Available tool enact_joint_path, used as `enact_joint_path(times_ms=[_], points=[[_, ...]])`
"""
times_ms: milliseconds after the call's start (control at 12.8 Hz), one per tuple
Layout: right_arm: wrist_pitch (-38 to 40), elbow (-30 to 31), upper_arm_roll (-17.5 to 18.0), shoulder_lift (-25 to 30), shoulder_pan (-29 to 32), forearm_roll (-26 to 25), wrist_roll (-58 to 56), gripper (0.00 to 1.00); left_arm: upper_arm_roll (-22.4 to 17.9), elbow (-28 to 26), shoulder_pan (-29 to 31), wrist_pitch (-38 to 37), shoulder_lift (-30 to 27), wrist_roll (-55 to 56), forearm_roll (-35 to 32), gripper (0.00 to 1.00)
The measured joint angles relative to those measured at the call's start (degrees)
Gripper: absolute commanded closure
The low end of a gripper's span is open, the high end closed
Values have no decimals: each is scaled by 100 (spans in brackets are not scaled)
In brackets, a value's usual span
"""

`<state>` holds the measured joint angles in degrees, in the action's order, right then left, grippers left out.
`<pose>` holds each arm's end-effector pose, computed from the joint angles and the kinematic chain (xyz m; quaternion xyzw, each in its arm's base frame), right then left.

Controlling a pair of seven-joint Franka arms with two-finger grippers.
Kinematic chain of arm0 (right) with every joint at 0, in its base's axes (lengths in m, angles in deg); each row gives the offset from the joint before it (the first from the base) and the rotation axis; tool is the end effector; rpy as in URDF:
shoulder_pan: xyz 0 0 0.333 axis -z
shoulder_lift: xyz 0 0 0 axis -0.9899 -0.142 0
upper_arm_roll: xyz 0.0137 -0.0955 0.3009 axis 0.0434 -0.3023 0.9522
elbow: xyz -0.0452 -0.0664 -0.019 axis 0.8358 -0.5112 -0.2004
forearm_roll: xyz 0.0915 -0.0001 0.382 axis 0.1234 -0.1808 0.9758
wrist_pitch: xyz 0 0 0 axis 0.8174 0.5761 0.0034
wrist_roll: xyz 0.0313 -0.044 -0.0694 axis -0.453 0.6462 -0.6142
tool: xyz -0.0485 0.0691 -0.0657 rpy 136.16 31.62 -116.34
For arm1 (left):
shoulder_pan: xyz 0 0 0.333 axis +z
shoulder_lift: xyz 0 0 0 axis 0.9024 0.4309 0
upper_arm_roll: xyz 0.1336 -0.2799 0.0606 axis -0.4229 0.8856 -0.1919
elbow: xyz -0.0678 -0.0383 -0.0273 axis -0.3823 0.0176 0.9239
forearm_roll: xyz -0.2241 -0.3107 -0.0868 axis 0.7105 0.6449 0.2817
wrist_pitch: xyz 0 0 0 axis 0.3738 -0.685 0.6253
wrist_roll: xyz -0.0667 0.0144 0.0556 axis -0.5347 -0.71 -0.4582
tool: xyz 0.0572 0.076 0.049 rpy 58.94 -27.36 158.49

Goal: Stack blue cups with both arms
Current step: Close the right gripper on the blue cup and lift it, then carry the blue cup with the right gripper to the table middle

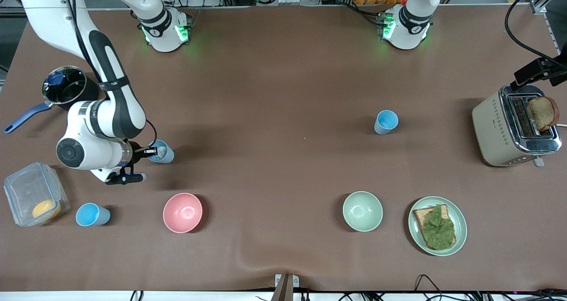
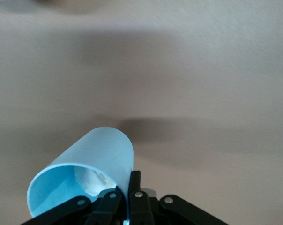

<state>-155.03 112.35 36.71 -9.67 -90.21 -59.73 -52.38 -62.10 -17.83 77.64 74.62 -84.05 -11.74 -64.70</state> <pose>0.6153 0.0540 0.2576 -0.9895 -0.0339 0.1361 0.0361 0.5236 0.0416 0.6275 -0.9979 -0.0648 0.0074 0.0036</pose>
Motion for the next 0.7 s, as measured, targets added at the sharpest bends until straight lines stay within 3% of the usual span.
enact_joint_path(times_ms=[234,702], points=[[218,-175,16,101,-621,68,858,100,-1,0,3,0,16,0,0,0],[327,-556,31,102,-2026,845,2507,100,0,-1,6,-2,33,0,0,0]])
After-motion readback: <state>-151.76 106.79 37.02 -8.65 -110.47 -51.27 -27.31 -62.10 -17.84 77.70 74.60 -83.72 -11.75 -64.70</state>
